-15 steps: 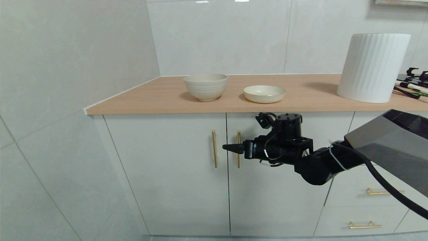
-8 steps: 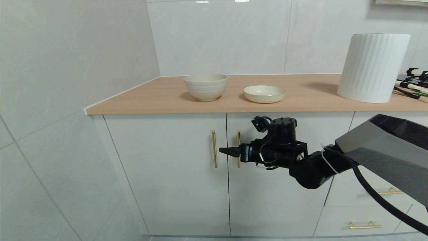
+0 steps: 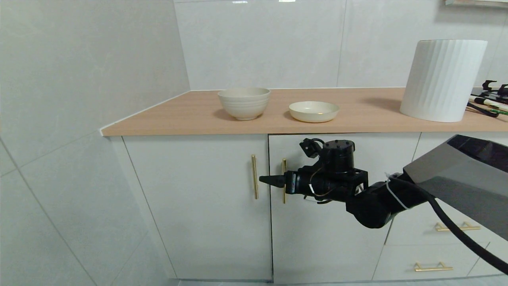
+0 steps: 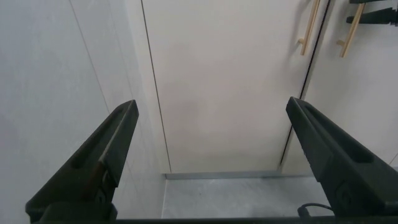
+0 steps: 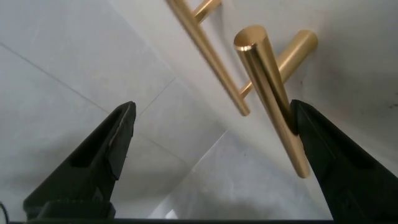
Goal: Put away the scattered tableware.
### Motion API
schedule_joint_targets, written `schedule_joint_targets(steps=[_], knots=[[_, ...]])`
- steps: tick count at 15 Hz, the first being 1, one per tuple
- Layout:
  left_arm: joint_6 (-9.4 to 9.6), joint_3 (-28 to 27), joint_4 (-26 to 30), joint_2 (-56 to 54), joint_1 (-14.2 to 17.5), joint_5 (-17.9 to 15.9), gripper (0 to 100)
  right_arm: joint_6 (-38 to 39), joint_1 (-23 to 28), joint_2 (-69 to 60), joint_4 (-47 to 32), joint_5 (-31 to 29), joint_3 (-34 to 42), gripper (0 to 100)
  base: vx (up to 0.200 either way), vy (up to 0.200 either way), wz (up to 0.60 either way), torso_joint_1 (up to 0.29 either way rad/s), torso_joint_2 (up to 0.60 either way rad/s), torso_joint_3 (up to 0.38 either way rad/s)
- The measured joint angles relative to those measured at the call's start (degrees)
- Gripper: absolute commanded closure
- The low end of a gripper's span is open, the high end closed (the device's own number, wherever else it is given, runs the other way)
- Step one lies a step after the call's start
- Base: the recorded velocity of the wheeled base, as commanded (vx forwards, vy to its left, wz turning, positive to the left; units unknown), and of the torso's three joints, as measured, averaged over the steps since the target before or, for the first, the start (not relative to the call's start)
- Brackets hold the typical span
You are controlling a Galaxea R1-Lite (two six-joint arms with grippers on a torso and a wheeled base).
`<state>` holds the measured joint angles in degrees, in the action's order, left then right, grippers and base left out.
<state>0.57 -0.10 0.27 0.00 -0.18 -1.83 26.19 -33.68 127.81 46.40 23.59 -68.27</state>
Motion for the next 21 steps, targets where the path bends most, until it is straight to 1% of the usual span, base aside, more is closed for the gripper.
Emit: schedule_joint_targets(steps=[3, 8, 13, 16, 18, 21], knots=[[0.00, 0.0, 0.0, 0.0, 0.0, 0.0, 0, 0.0, -0.4, -1.5, 0.0, 1.8, 1.8, 0, 0.000, 0.000, 0.00, 0.000, 0.00, 0.000], [-0.02, 0.0, 0.0, 0.0, 0.0, 0.0, 0, 0.1, -2.4, -7.0, 0.3, 3.7, 10.0, 0, 0.000, 0.000, 0.00, 0.000, 0.00, 0.000], [-0.02, 0.0, 0.0, 0.0, 0.0, 0.0, 0, 0.5, -4.4, -13.6, 4.9, 3.9, 20.4, 0, 0.000, 0.000, 0.00, 0.000, 0.00, 0.000], [0.00, 0.0, 0.0, 0.0, 0.0, 0.0, 0, 0.6, -4.8, -16.3, 7.1, 3.9, 23.7, 0, 0.000, 0.000, 0.00, 0.000, 0.00, 0.000], [0.24, 0.0, 0.0, 0.0, 0.0, 0.0, 0, 0.8, -5.4, -19.0, 8.9, 4.0, 27.5, 0, 0.000, 0.000, 0.00, 0.000, 0.00, 0.000], [0.22, 0.0, 0.0, 0.0, 0.0, 0.0, 0, 1.0, -7.0, -22.3, 9.4, 3.7, 30.8, 0, 0.000, 0.000, 0.00, 0.000, 0.00, 0.000]])
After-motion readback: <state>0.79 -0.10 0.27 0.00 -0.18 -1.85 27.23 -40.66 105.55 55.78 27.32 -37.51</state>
